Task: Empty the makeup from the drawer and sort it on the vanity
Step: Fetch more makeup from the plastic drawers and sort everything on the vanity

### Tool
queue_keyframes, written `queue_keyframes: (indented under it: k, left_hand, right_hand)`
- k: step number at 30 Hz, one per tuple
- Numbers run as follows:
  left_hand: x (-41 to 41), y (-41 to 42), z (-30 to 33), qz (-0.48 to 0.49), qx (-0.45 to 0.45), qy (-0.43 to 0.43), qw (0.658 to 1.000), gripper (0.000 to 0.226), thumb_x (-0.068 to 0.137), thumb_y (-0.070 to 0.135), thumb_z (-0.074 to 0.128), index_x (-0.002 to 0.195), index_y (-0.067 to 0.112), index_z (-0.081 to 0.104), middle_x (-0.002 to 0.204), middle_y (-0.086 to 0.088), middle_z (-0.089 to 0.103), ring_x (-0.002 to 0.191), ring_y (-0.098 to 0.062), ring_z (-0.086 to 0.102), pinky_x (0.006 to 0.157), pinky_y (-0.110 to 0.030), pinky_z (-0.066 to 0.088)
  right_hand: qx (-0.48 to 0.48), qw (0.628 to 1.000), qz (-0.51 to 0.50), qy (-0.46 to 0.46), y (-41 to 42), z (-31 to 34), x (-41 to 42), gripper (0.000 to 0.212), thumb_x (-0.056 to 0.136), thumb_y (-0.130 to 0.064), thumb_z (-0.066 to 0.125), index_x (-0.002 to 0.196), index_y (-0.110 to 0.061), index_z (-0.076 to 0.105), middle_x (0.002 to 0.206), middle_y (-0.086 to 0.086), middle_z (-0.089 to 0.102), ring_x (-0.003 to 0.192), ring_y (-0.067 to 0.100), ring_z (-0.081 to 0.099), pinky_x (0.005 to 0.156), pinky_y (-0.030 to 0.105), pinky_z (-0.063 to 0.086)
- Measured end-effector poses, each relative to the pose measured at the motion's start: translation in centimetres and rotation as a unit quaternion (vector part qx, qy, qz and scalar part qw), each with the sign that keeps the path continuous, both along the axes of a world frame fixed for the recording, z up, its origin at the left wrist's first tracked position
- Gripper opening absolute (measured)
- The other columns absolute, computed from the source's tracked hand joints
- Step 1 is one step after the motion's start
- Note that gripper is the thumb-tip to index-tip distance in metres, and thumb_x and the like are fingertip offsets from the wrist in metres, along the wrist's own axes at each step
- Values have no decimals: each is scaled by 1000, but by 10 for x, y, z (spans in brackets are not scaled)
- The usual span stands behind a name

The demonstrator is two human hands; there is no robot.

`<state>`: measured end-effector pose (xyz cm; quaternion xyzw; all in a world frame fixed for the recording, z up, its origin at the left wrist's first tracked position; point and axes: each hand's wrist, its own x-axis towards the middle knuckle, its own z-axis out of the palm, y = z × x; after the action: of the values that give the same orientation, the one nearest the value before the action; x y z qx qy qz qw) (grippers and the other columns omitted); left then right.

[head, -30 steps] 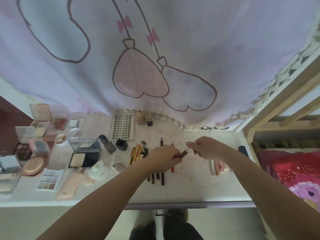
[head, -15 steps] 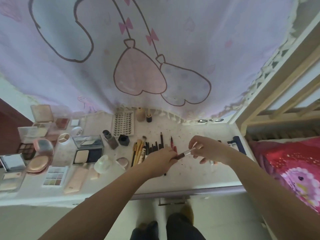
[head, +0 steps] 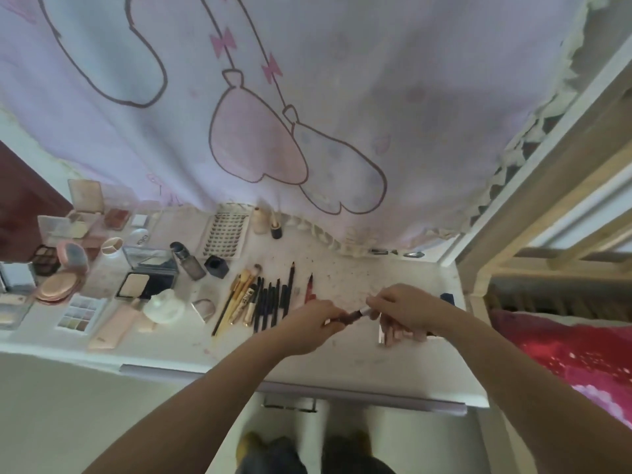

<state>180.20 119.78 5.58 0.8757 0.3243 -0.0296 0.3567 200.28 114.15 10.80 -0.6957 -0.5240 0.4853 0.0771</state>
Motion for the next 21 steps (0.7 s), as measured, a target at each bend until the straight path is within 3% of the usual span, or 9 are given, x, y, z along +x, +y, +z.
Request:
queue_keyframes:
  k: [3,6,10,13,16,18,19,21]
  left_hand:
    - [6,1,-3,17,-5,25,1000,26,97,31,46,116,26,62,95,6,55,86,-10,47,74,-26,36]
    - [4,2,-7,53,-10,52,997,26,96,32,47,116,27,63,94,6,54,87,-13,50,72,-25,36]
    - [-9,7,-15,87,-9,102,991,28,96,30,48,119,23,64,97,3,59,87,-15,55,71,-25,41]
    - [-24,12,-23,174,-15,114,978,28,96,28,49,120,22,63,103,8,58,89,-12,55,72,-21,40]
    - [-18,12,-29,249,-47,72,965,28,95,27,50,121,21,59,105,0,63,74,-8,54,56,-15,39]
    - [-1,9,-31,284,-60,49,956,23,94,28,53,115,20,57,106,-3,64,75,-8,58,48,-12,41]
    - [8,8,-31,298,-56,46,952,19,93,29,55,109,19,58,101,-2,66,76,-7,60,52,-13,47]
    - [21,6,-34,314,-31,49,948,12,91,30,56,94,19,57,82,1,66,67,-3,57,83,-27,54]
  right_hand:
    - [62,997,13,-49,1,0,22,18,92,-34,55,78,-27,62,61,-11,62,43,-2,53,42,9,37]
    - [45,998,-29,15,-2,1,49,10,88,-30,64,82,-21,64,68,-9,67,51,-4,58,48,12,43]
    - [8,997,-64,39,-8,-4,60,11,91,-21,60,90,-11,59,75,-3,71,54,0,62,46,15,46]
    - [-19,982,-154,107,-14,-9,65,13,95,-21,55,99,-9,56,80,-1,72,61,6,64,49,20,47]
    - [-67,948,-235,204,-24,-18,55,16,100,-22,46,108,-9,52,87,6,74,61,13,66,49,23,48]
    - [-97,946,-228,210,-30,-25,39,18,101,-27,40,109,-14,50,88,-1,75,70,10,68,55,25,50]
    - [-107,947,-221,208,-33,-30,28,20,101,-29,38,110,-16,50,89,-3,75,76,11,68,58,25,52]
    - [-111,939,-243,215,-34,-41,4,21,101,-30,38,110,-17,51,90,-1,74,84,15,65,61,25,52]
